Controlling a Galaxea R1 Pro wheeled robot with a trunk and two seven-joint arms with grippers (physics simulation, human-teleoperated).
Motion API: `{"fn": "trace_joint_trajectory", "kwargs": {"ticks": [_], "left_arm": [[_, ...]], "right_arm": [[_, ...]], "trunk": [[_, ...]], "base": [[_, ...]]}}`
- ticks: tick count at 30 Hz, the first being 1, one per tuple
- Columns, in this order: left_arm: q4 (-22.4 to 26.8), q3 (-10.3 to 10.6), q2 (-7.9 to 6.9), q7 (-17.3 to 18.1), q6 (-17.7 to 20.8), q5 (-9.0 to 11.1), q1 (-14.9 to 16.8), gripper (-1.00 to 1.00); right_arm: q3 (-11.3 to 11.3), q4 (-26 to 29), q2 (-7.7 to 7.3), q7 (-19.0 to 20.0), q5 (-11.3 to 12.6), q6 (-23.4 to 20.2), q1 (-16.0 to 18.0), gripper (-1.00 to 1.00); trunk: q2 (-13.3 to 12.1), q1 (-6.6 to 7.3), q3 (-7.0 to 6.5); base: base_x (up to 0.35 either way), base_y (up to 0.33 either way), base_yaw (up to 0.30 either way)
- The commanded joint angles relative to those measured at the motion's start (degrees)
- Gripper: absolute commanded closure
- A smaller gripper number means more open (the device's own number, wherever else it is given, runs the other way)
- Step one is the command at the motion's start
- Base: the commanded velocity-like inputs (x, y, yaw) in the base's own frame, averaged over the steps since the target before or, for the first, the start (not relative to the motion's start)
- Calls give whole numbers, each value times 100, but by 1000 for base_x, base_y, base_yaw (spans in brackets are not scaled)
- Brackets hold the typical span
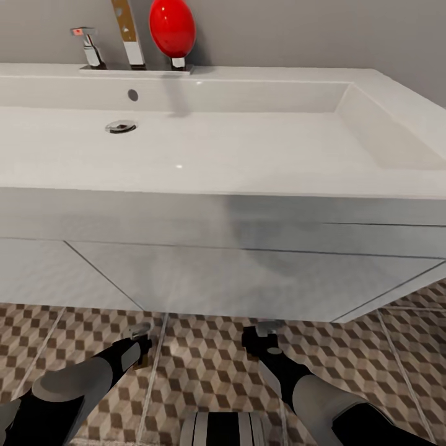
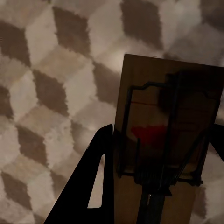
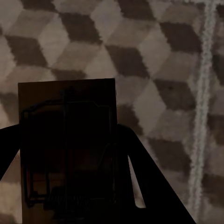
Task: Take the four mousetraps from the cabinet in the bathroom and place them on the bathroom floor. Make sure all four end up on the same floor surface, and ensure that at least two of them are either under or directly next to the same bathroom sink.
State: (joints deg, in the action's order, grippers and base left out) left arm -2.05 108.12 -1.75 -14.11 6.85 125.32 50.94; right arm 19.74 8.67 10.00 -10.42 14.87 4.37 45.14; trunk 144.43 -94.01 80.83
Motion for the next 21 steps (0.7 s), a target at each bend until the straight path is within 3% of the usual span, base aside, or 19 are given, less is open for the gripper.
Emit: {"fn": "trace_joint_trajectory", "kwargs": {"ticks": [1,12,21], "left_arm": [[2,52,0,-39,27,18,3,100],[6,79,94,-50,35,7,47,100],[17,104,190,-44,38,1,378,100]], "right_arm": [[49,-6,0,-13,78,40,3,100],[36,-8,0,-32,95,233,3,100],[-11,34,0,-67,118,244,3,100]], "trunk": [[2,1,13],[2,1,111],[2,1,189]], "base": [[0,0,71],[0,0,72],[0,0,70]]}}
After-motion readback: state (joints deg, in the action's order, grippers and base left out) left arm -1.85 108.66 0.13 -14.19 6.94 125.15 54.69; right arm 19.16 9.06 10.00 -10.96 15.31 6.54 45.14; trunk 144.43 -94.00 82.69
